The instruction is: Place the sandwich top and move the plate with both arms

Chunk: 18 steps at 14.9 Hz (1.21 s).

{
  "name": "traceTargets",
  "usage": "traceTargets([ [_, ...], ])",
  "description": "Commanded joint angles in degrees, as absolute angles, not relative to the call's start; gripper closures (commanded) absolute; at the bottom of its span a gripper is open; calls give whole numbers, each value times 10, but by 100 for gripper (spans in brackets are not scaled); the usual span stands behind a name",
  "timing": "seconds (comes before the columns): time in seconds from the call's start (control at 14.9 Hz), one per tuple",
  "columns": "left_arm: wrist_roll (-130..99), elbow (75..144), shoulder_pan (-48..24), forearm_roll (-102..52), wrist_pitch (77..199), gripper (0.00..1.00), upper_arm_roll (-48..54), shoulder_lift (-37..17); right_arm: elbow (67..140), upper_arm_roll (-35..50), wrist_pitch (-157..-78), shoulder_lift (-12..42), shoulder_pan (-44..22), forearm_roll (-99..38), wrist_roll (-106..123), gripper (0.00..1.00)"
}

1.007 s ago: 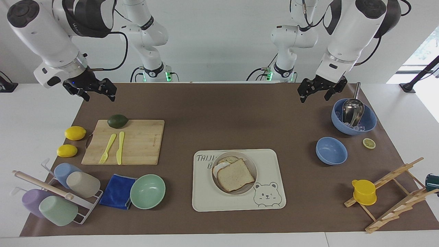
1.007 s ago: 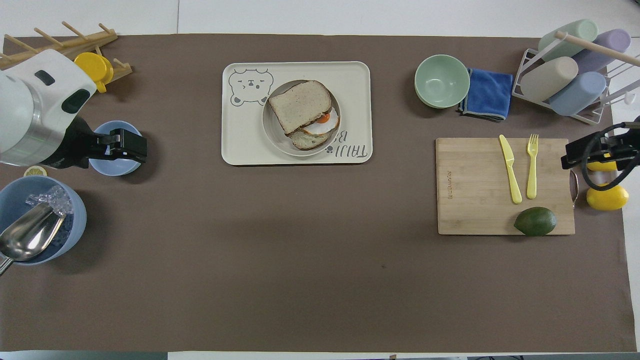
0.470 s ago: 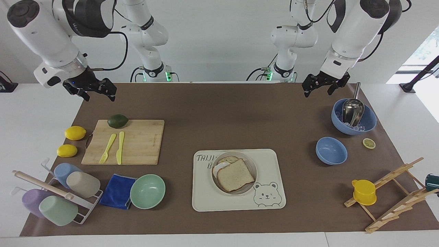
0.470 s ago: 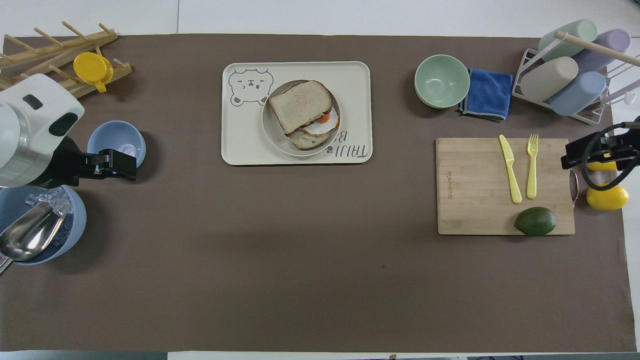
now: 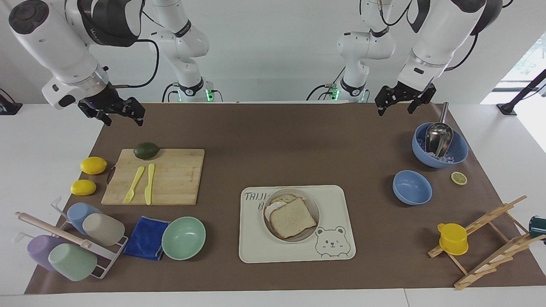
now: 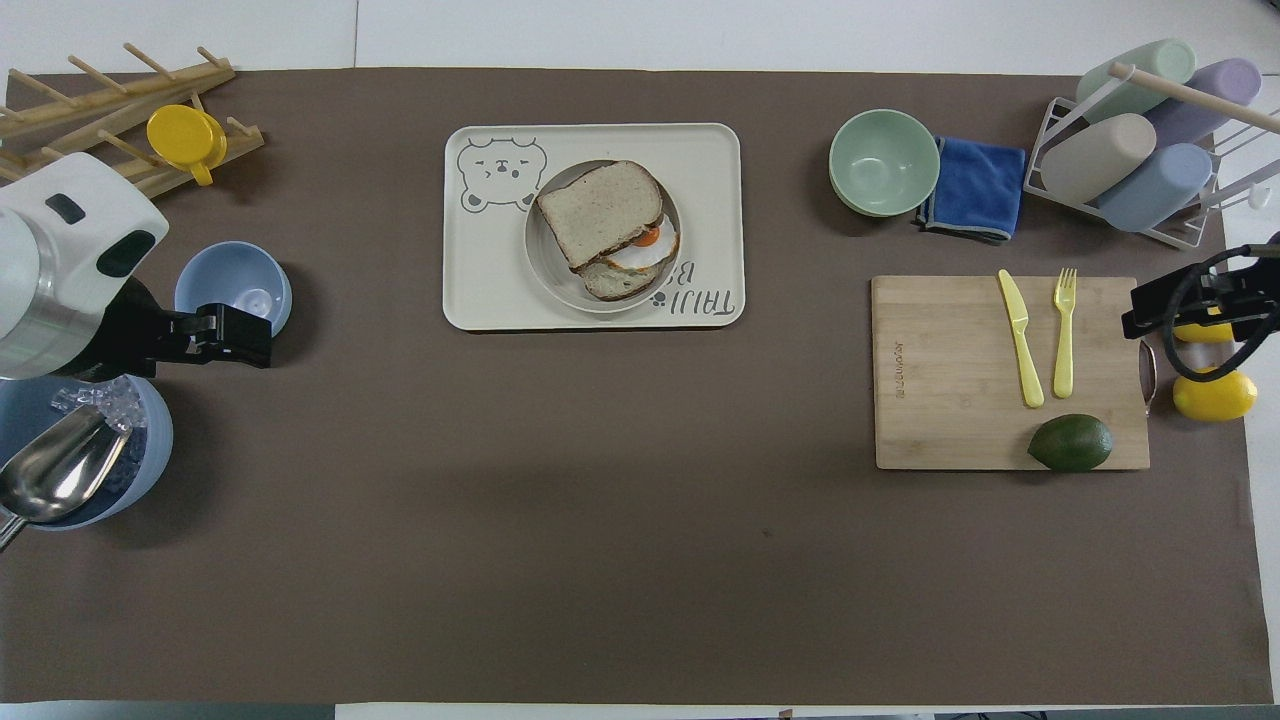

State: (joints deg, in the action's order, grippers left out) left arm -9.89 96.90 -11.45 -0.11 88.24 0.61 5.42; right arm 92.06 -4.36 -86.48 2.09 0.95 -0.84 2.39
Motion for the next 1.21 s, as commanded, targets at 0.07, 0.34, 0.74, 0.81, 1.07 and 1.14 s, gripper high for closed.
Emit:
traceTargets([
  [0.07,-55,967,-86,4,867,0,15,65,923,-40,-858,14,17,-20,39,0],
  [0.34,-51,967,-87,4,914,0,13,62,923,-40,-857,14,17,-20,40,0],
  [0.74,-56,959,-87,-21,890,0,4,57,923,-40,-857,14,17,-20,40,0],
  [0.81,-57,960,-85,-26,886,0,2,58,924,-40,-857,14,17,-20,40,0],
  [1.07,-56,960,-84,-26,884,0,3,61,924,-40,-857,14,17,-20,40,0],
  [1.14,-57,961,-84,-25,883,0,4,63,923,-40,-857,14,17,-20,39,0],
])
